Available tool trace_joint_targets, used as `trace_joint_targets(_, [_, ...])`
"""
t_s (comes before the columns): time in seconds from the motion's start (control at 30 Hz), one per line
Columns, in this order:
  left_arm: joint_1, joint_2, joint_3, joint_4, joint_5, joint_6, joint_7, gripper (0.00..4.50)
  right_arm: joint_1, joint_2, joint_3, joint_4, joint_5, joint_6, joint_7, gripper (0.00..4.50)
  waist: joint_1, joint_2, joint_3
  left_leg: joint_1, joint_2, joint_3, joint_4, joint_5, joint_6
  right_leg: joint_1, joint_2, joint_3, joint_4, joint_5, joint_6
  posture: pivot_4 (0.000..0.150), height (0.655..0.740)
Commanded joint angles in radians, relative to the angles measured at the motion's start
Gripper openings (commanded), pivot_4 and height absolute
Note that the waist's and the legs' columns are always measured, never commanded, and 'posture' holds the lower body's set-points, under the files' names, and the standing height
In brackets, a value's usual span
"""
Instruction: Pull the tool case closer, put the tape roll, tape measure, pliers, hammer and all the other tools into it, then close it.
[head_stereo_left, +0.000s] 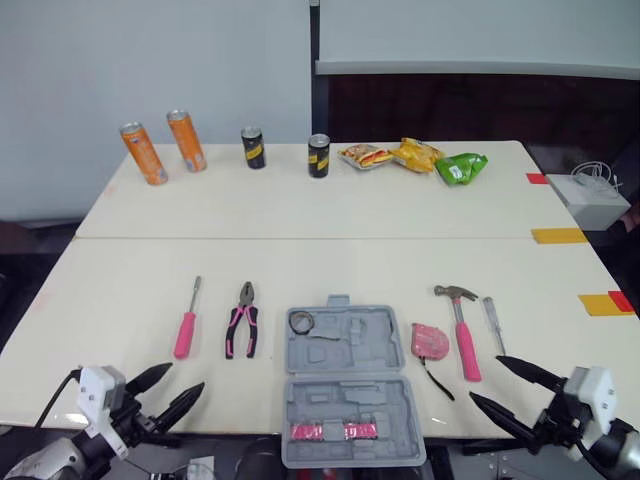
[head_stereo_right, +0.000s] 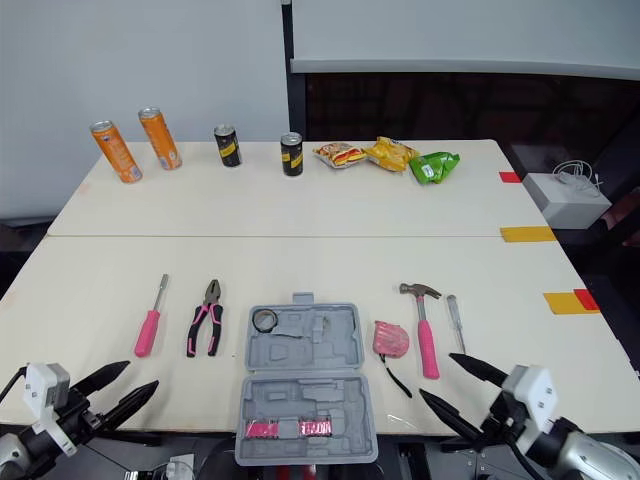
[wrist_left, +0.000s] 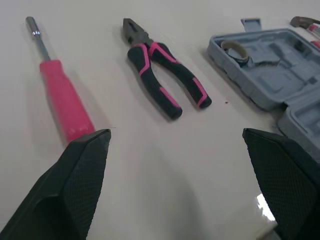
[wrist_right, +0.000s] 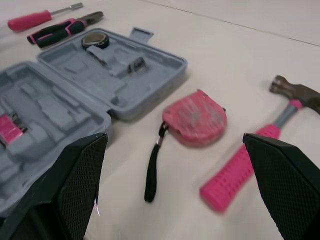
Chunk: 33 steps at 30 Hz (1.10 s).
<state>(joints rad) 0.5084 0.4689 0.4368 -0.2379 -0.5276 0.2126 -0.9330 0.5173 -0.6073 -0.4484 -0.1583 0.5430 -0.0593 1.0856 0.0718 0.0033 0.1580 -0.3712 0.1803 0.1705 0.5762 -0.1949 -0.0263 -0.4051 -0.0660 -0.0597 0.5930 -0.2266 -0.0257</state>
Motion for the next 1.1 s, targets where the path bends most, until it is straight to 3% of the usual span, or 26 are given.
trace_joint_targets(0.03, [0.026,0.004,0.041,0.065,-0.002,-0.069,-0.031,4.48,0.023,0.002,-0.057,0.050,0.016,-0.050,0.035,4.50,0.000,-0.001,0.001,0.002,0.000,0.001,-0.001,0.000,-0.001,0.004,0.000,0.001,0.000,0.000,0.000,0.150,0.7400])
trace_joint_targets(0.13, [-0.006,0.032,0.052,0.125,-0.031,-0.091,-0.072,4.48,0.028,0.008,-0.047,0.049,0.016,-0.040,0.032,4.50,0.001,-0.004,0.004,0.019,-0.002,0.001,-0.009,-0.001,-0.001,0.016,0.000,0.002,-0.004,-0.001,0.002,0.150,0.7400])
trace_joint_targets(0.33, [-0.069,0.145,0.028,-0.017,-0.166,0.003,-0.204,4.48,0.049,0.036,0.075,-0.147,-0.079,0.085,-0.136,4.50,0.007,-0.005,0.004,0.021,-0.003,0.001,-0.014,0.000,-0.002,0.015,0.001,0.003,-0.005,-0.001,0.002,0.150,0.7400])
trace_joint_targets(0.43, [-0.125,0.222,0.006,-0.090,-0.232,0.069,-0.262,4.48,0.033,0.067,0.139,-0.243,-0.182,0.205,-0.314,4.50,0.006,-0.004,0.003,0.021,-0.003,0.002,-0.015,-0.001,-0.003,0.014,0.001,0.003,-0.005,0.002,-0.004,0.150,0.7400])
trace_joint_targets(0.53, [-0.197,0.283,-0.022,-0.135,-0.262,0.100,-0.302,4.48,-0.012,0.083,0.196,-0.303,-0.139,0.367,-0.390,4.50,0.002,-0.002,0.003,0.021,-0.003,0.004,-0.015,-0.002,-0.004,0.014,0.001,0.005,-0.005,0.001,-0.004,0.150,0.7400])
trace_joint_targets(0.7, [-0.315,0.365,-0.088,-0.154,-0.270,0.129,-0.384,4.48,-0.083,0.141,0.271,-0.317,-0.186,0.458,-0.509,4.50,-0.008,-0.001,0.002,0.024,-0.002,0.007,-0.015,-0.001,-0.004,0.013,0.001,0.007,0.000,0.001,-0.005,0.150,0.7400])
trace_joint_targets(0.9, [-0.441,0.381,-0.178,-0.212,-0.279,0.173,-0.378,4.50,-0.111,0.182,0.358,-0.297,-0.256,0.448,-0.581,2.73,-0.013,0.000,0.001,0.024,-0.003,0.009,-0.015,-0.001,-0.005,0.012,0.001,0.009,0.003,0.001,-0.006,0.150,0.7400])
trace_joint_targets(1.1, [-0.473,0.413,-0.172,-0.394,-0.365,0.282,-0.278,4.50,-0.178,0.225,0.401,-0.294,-0.282,0.494,-0.652,2.73,-0.026,0.000,0.001,0.023,-0.003,0.011,-0.014,0.000,-0.006,0.011,0.001,0.011,0.008,0.000,-0.007,0.150,0.7400])
